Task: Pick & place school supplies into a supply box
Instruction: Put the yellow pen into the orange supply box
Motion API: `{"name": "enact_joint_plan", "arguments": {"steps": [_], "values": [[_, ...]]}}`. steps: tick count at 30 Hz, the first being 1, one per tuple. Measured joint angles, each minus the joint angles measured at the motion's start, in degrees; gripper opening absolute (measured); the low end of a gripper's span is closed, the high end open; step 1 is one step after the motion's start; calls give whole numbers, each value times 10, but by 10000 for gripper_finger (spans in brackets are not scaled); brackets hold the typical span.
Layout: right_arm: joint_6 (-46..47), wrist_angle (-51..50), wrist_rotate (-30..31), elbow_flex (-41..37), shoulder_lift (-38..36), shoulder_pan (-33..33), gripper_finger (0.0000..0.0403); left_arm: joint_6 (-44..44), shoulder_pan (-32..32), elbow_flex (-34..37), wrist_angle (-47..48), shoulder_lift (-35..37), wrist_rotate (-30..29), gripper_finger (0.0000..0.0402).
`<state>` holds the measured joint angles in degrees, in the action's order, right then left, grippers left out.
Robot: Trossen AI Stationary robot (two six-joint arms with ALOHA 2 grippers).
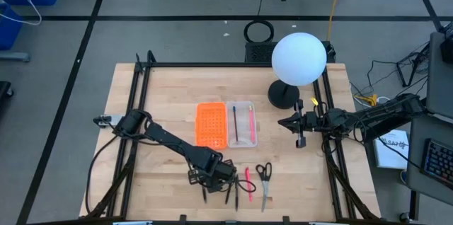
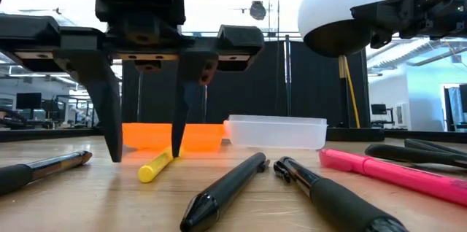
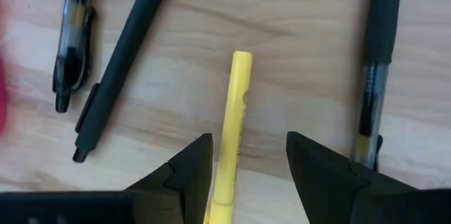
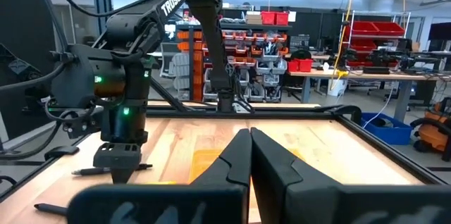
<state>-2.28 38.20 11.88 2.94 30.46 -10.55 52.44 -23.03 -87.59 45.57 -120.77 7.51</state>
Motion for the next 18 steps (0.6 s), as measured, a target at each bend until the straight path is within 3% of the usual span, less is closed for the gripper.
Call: {"name": "enact_joint_plan", "arguments": {"steps": [18], "values": [[3,-3,0,0,4,0,0,10,32,-6,-9,-49,27,188]]}}
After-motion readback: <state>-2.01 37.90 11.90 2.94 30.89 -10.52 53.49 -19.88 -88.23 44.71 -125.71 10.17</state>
